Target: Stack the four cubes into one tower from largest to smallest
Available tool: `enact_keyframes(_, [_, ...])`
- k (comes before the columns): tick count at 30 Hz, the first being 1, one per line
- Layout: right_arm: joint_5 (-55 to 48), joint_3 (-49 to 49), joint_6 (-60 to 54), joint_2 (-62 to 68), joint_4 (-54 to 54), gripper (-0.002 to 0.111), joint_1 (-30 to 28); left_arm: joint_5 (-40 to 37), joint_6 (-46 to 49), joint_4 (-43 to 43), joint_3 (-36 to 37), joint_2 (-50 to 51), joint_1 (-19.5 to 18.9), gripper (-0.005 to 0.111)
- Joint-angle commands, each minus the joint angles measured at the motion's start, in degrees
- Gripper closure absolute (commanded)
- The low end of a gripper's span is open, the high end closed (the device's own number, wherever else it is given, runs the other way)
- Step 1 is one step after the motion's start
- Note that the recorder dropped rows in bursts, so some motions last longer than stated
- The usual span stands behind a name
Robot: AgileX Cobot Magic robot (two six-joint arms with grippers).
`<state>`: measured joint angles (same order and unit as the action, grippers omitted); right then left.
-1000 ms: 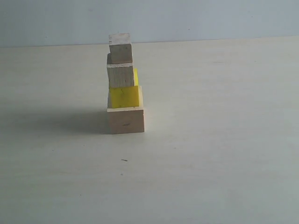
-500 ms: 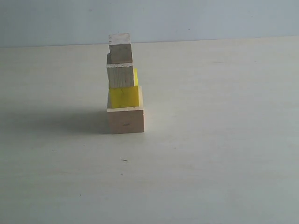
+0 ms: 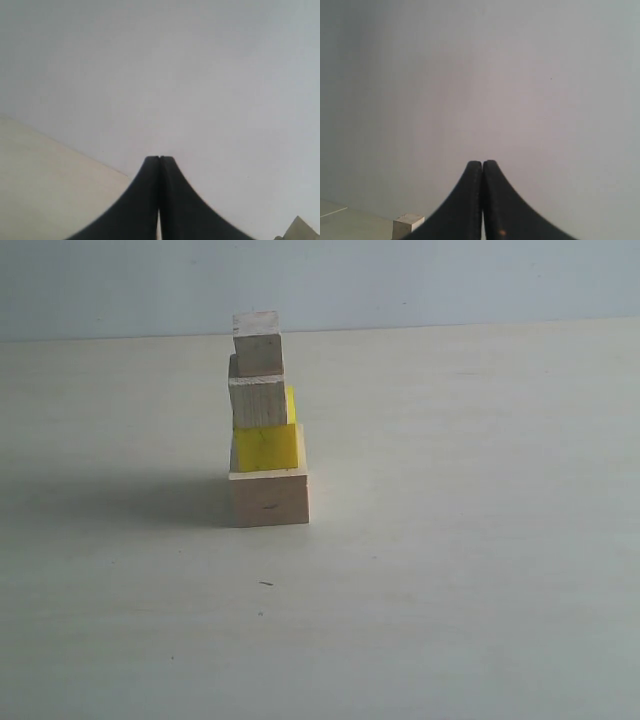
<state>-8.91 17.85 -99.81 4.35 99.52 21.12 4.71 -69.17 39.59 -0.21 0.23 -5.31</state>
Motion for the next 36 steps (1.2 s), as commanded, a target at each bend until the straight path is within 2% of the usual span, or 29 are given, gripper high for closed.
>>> enact_keyframes(1, [-0.36,-0.26,-0.11,0.23,0.07,0.108,-0.21,1.08,0.84,-0.35,0.21,-0.23,0.26,0.107])
enact_keyframes(6, [-0.36,-0.26,0.01,0.23,0.07,0.108,-0.21,-1.74,7.79,-2.01,0.21,-0.23,0.26,0.107])
enact_keyframes(10, [-0.36,-0.26,-0.09,0.23,0.07,0.108,-0.21,-10.41,17.78,-8.72,0.21,-0.23,0.26,0.107])
enact_keyframes(15, [-0.36,-0.26,-0.10,0.23,0.20,0.108,-0.21,-22.39,36.59,-26.27,0.21,-0.23,0.26,0.107])
enact_keyframes(19, [-0.36,-0.26,-0.10,0.23,0.20,0.108,-0.21,-25.15,50.40,-39.21,0.21,-0.23,0.26,0.107])
enact_keyframes(28, [-0.36,-0.26,-0.10,0.23,0.20,0.108,-0.21,-25.15,63.98,-40.42,0.21,-0.23,3.15,0.107])
enact_keyframes(36, [-0.36,-0.26,-0.10,0.23,0.20,0.108,-0.21,-25.15,64.56,-40.42,0.21,-0.23,3.27,0.107])
